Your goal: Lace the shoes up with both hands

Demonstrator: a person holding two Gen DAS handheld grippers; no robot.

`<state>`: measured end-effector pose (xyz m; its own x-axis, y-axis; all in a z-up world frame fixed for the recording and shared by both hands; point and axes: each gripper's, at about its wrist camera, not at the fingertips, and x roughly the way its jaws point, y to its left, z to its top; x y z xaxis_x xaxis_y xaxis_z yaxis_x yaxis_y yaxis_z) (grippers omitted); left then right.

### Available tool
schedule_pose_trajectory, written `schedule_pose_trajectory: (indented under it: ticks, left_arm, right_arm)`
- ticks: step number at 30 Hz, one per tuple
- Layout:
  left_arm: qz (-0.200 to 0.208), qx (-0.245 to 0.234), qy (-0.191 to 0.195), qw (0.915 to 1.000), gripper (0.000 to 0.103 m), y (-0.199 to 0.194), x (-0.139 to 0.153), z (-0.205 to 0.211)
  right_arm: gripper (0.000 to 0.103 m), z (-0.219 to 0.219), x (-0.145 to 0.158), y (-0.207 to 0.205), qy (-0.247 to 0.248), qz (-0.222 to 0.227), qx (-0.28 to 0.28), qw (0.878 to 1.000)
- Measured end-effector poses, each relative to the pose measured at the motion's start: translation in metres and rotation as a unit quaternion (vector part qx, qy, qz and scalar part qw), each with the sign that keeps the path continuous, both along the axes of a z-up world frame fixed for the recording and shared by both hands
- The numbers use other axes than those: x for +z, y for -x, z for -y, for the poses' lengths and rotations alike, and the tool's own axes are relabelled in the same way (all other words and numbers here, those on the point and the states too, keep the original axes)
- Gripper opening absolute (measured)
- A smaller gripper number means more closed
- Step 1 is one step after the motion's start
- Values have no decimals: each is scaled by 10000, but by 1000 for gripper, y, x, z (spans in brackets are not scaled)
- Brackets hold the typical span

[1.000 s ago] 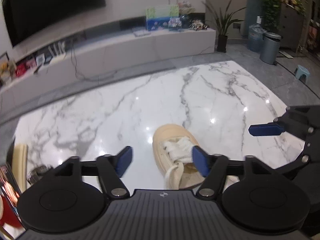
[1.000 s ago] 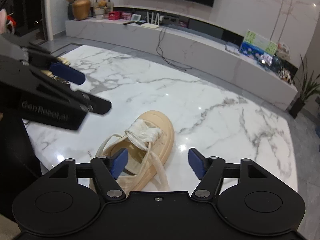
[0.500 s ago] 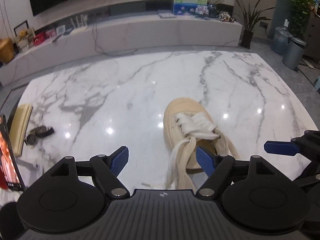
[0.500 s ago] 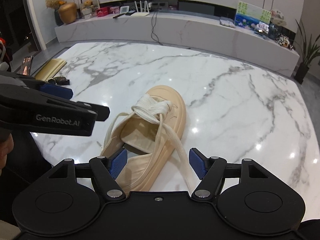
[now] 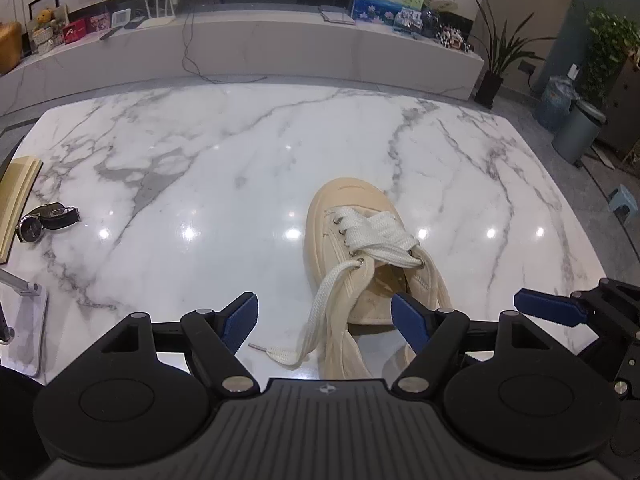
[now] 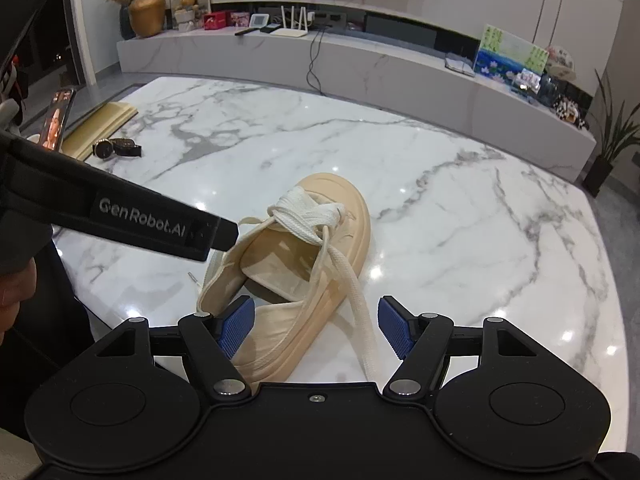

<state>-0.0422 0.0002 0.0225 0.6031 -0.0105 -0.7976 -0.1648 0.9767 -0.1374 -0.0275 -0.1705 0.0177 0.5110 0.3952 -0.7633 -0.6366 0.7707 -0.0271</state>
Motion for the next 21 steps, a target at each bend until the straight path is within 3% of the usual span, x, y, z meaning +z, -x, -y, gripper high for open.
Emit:
schedule_pose_trajectory:
  ticks: [11, 21]
  left_arm:
    - [-53, 72, -333, 9994, 73, -3, -1, 6]
    - [-72, -29, -405, 9991, 73, -8, -2, 13]
  right_arm:
    - [66, -2, -3, 2, 108, 106, 70, 9999]
    - [66, -3, -6, 0, 141, 96, 61, 9998]
